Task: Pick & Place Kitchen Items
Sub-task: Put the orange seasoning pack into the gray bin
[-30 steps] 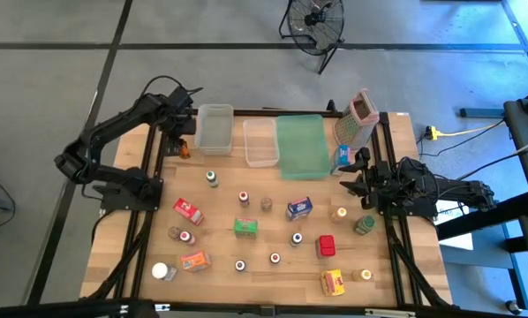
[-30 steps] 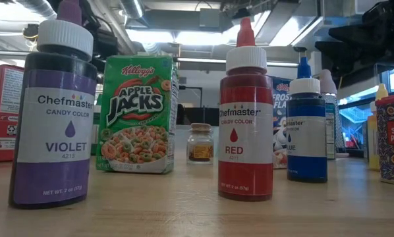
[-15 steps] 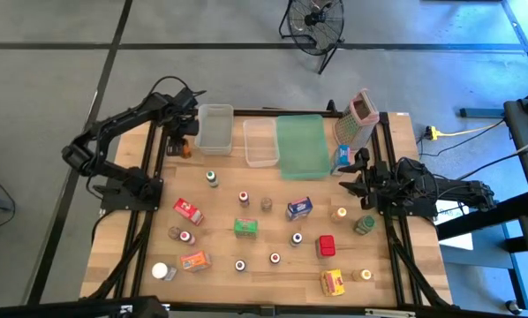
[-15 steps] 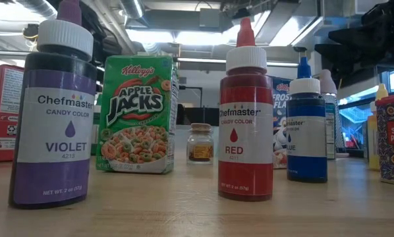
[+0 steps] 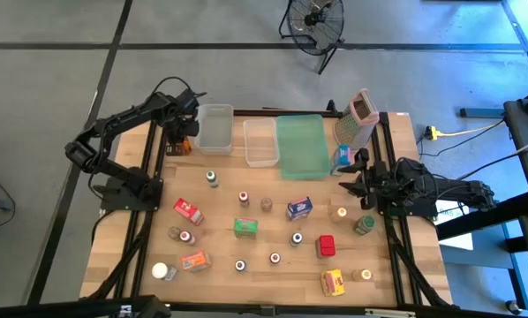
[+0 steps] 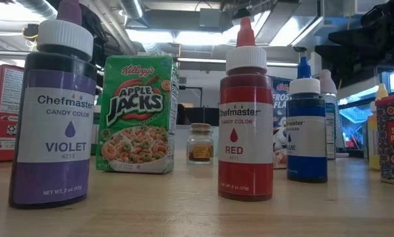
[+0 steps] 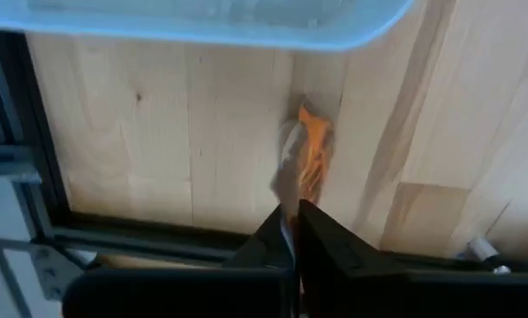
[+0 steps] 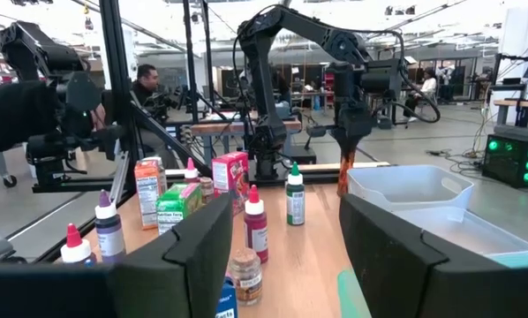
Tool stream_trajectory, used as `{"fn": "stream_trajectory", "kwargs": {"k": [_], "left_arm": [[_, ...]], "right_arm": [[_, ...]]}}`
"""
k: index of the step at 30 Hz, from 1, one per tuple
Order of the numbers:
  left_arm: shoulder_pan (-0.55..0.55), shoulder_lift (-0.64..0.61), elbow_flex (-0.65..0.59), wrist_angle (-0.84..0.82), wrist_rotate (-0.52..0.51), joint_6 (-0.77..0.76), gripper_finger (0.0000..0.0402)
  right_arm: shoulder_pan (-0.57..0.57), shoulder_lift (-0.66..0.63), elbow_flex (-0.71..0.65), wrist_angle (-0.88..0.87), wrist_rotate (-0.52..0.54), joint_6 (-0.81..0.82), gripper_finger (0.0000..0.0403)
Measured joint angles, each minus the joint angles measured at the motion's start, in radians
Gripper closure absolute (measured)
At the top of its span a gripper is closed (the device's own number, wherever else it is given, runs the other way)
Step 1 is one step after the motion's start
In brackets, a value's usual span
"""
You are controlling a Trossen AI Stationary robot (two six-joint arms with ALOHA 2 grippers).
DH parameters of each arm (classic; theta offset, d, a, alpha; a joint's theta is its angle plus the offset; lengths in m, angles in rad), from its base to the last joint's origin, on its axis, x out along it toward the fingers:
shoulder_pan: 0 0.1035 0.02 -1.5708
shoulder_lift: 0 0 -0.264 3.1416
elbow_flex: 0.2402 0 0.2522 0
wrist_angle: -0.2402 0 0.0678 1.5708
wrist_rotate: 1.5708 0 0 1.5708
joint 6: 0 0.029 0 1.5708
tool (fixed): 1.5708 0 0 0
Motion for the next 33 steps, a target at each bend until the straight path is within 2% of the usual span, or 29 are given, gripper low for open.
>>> {"fn": "stream_trajectory", "kwargs": {"k": [5,9,13,15,21,28,33], "left_arm": [[0.000,0.000,0.070,-0.126,-0.060,-0.052,0.0400],[-0.006,-0.001,0.185,-0.248,-0.073,-0.111,0.0400],[-0.056,-0.001,0.317,-0.348,-0.147,-0.166,0.0400],[-0.083,-0.001,0.386,-0.378,-0.175,-0.171,0.0400],[-0.128,0.021,0.577,-0.374,-0.175,-0.165,0.0400],[-0.132,0.190,0.750,-0.352,-0.165,-0.158,0.0400],[-0.127,0.340,0.850,-0.317,-0.099,-0.127,0.0400]], "right_arm": [[0.000,0.000,0.000,-0.005,0.001,0.000,0.0192],[0.000,0.000,0.000,-0.005,0.001,0.000,0.0192],[0.000,0.000,0.000,-0.005,0.001,0.000,0.0192],[0.000,0.000,0.000,-0.005,0.001,0.000,0.0192],[0.000,0.000,0.000,-0.005,0.001,0.000,0.0192],[0.000,0.000,0.000,-0.005,0.017,0.000,0.0192],[0.000,0.000,0.000,-0.005,0.017,0.005,0.0192]]}}
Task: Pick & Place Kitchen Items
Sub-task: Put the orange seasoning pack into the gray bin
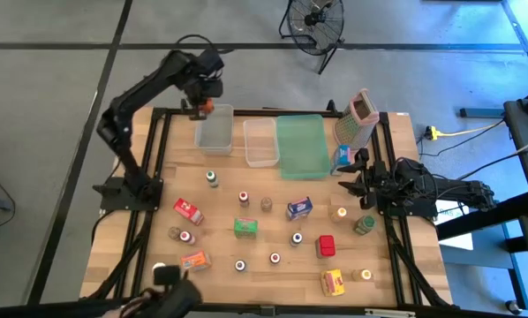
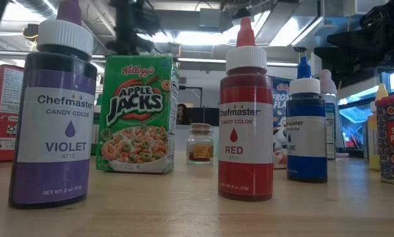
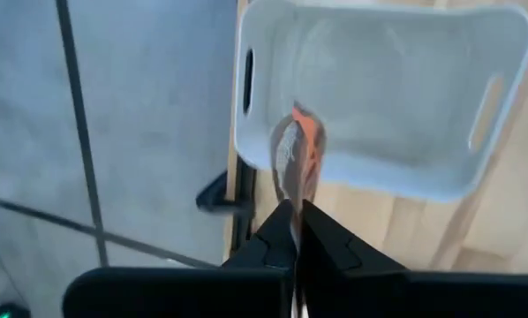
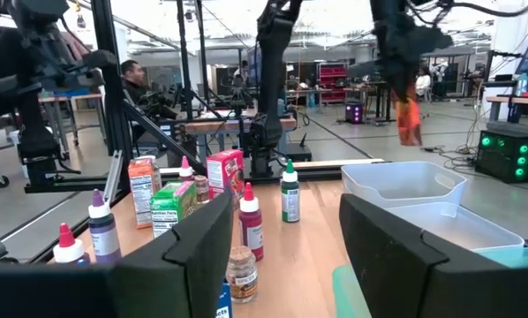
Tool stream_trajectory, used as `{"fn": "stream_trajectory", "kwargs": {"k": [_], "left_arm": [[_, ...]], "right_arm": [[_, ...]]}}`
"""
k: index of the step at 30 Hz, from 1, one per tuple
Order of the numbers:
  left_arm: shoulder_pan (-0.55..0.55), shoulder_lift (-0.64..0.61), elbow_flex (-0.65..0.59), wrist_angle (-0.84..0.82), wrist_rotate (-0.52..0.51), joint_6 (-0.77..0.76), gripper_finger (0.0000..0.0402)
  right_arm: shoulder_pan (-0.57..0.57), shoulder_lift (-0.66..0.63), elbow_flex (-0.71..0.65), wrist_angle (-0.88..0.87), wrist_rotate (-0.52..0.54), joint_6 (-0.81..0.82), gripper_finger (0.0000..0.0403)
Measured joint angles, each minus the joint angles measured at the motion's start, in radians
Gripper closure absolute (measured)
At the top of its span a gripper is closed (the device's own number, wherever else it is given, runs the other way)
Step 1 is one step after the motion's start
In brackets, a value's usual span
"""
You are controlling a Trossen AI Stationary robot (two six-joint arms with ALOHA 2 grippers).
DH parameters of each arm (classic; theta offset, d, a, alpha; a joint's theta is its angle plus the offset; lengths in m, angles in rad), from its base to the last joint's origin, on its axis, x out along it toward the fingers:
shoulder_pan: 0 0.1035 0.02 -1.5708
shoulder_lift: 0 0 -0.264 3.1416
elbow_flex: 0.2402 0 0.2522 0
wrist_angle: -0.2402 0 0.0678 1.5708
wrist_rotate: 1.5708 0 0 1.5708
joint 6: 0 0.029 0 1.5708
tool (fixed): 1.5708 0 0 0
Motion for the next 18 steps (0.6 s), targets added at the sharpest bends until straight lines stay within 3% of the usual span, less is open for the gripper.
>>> {"fn": "stream_trajectory", "kwargs": {"k": [9,18], "left_arm": [[0.041,0.134,0.046,0.008,0.058,0.020,0.0400],[0.071,0.179,0.046,0.060,0.131,0.031,0.0400]], "right_arm": [[0.000,0.000,0.000,0.000,0.000,0.003,0.0192],[0.000,0.000,0.000,-0.014,0.000,0.003,0.0192]]}}
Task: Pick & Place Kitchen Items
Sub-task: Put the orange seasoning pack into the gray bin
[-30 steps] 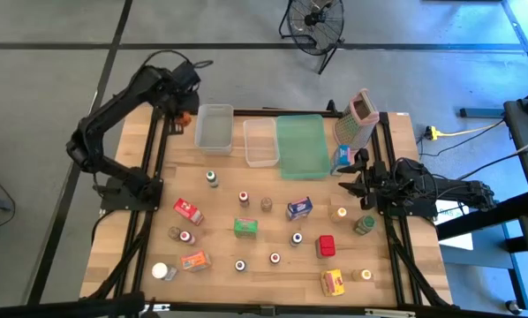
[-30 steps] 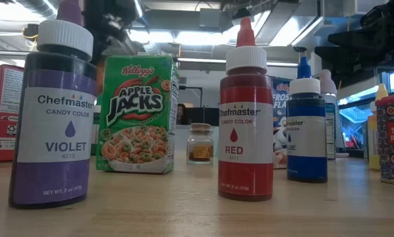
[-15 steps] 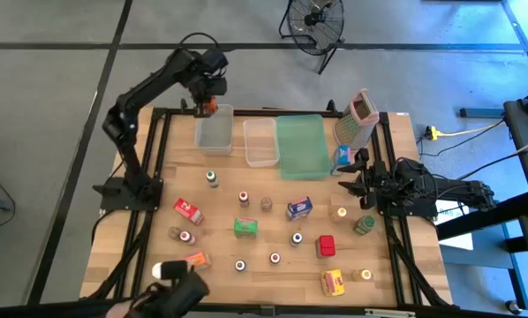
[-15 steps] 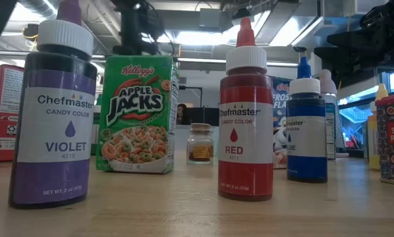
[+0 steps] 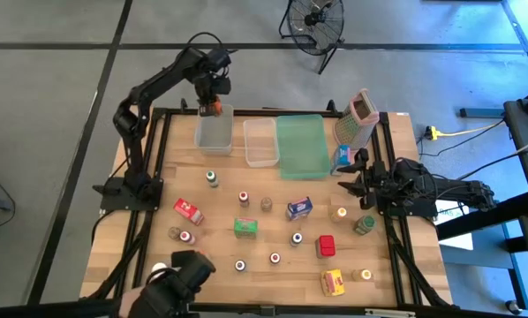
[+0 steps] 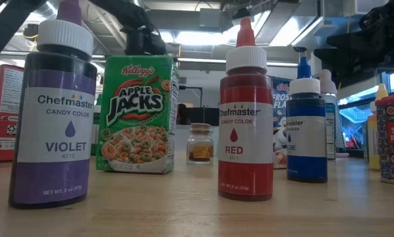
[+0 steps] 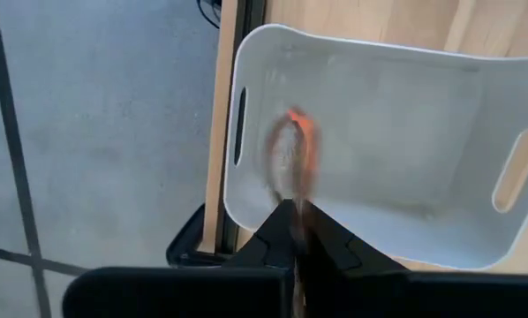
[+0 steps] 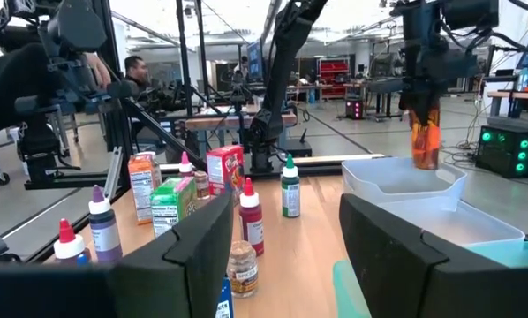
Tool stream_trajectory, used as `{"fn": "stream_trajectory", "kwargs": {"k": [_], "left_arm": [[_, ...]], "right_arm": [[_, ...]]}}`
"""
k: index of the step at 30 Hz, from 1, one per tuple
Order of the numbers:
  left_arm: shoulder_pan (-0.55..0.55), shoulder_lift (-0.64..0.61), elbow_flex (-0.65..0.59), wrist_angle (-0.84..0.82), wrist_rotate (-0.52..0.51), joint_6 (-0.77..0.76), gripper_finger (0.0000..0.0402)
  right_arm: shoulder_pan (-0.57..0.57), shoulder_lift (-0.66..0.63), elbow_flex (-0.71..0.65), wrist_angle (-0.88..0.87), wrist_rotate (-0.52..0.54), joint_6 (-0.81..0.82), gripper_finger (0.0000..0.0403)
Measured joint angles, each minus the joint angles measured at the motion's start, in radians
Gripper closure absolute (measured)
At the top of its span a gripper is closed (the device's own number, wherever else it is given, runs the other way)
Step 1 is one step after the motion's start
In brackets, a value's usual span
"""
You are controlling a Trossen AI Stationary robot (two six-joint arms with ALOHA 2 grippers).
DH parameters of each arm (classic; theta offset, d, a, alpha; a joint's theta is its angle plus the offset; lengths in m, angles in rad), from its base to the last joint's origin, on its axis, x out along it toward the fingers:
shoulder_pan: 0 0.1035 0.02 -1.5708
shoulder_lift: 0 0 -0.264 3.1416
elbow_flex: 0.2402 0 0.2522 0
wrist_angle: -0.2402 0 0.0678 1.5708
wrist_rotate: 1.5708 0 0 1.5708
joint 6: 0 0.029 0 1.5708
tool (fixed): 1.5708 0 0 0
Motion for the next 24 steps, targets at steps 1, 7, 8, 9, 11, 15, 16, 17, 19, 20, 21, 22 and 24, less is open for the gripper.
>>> {"fn": "stream_trajectory", "kwargs": {"k": [1,7,8,9,11,15,16,17,19,20,21,22,24], "left_arm": [[0.000,0.006,0.000,0.000,0.000,0.001,0.0400],[0.001,0.043,0.000,0.003,-0.003,0.004,0.0400],[0.004,0.048,0.000,0.003,-0.001,0.004,0.0400],[0.006,0.052,0.000,0.002,0.000,0.001,0.0400],[0.013,0.059,0.000,-0.008,-0.001,-0.003,0.0400],[0.024,0.075,0.000,-0.005,-0.001,-0.009,0.0400],[0.024,0.078,0.000,-0.004,-0.001,-0.011,0.0400],[0.025,0.081,0.000,-0.004,-0.001,-0.012,0.0400],[0.030,0.088,0.000,-0.004,-0.001,-0.012,0.0400],[0.031,0.091,0.000,-0.004,0.000,-0.013,0.0400],[0.031,0.094,0.000,-0.004,0.002,-0.014,0.0400],[0.031,0.095,0.000,-0.004,0.004,-0.015,0.0400],[0.031,0.096,0.000,-0.001,0.005,-0.016,0.0400]], "right_arm": [[0.000,0.000,0.000,-0.004,0.000,0.000,0.0192],[0.000,0.000,0.000,-0.027,0.050,0.000,0.0192],[0.000,0.000,0.000,-0.027,0.050,0.000,0.0192],[0.000,0.000,0.000,-0.027,0.049,0.000,0.0192],[0.000,0.000,0.000,-0.027,0.045,0.000,0.0192],[0.000,0.000,0.000,-0.026,0.045,0.000,0.0192],[0.000,0.000,0.000,-0.027,0.045,0.000,0.0192],[0.000,0.000,0.000,-0.027,0.045,0.000,0.0192],[0.000,0.000,0.000,-0.027,0.045,-0.002,0.0192],[0.000,0.000,0.000,-0.027,0.045,-0.004,0.0192],[0.000,0.000,0.000,-0.027,0.045,-0.004,0.0192],[0.000,0.000,0.000,-0.028,0.045,-0.004,0.0192],[0.000,0.000,0.000,-0.029,0.045,-0.006,0.0192]]}}
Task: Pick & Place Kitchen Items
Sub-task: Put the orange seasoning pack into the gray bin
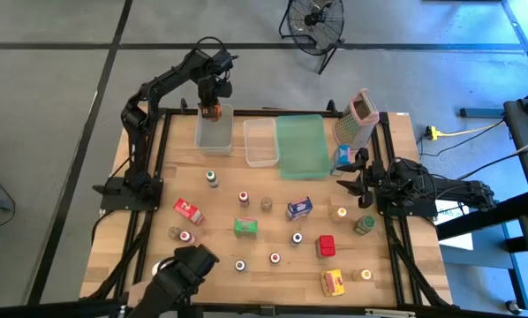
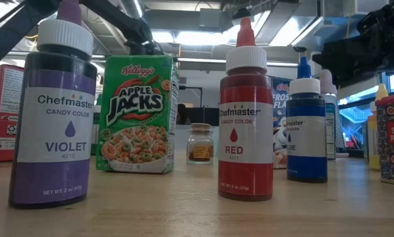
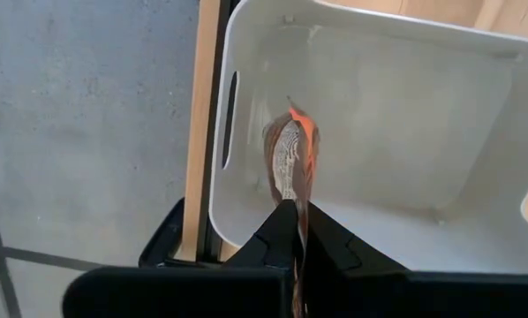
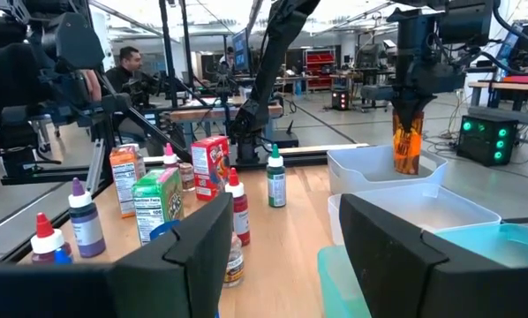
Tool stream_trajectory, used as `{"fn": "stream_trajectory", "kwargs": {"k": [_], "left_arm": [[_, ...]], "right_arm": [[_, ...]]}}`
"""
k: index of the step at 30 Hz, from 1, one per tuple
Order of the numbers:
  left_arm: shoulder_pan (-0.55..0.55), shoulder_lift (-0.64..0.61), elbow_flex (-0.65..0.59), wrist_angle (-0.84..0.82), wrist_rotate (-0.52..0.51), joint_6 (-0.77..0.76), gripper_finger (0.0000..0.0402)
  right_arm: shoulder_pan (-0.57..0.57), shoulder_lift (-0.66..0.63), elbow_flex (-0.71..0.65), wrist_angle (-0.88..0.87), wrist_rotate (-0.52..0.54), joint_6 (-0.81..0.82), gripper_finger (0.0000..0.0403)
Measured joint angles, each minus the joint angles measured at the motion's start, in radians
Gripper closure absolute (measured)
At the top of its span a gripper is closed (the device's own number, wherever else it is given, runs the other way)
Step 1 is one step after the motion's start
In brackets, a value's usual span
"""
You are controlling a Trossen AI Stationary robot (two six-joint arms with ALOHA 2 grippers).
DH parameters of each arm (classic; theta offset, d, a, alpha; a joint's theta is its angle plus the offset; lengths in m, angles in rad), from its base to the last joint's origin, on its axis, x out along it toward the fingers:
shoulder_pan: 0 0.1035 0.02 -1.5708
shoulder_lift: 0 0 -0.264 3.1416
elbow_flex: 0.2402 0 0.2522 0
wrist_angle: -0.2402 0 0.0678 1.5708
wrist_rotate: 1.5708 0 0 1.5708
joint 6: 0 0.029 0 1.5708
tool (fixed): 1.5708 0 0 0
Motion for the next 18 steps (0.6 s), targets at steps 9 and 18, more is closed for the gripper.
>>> {"fn": "stream_trajectory", "kwargs": {"k": [9,18], "left_arm": [[0.000,0.000,-0.004,0.004,0.002,-0.012,0.0400],[0.026,0.000,-0.068,0.054,0.041,-0.009,0.0400]], "right_arm": [[0.000,0.000,0.000,-0.006,-0.003,-0.001,0.0192],[0.000,0.000,0.000,-0.018,-0.003,-0.001,0.0192]]}}
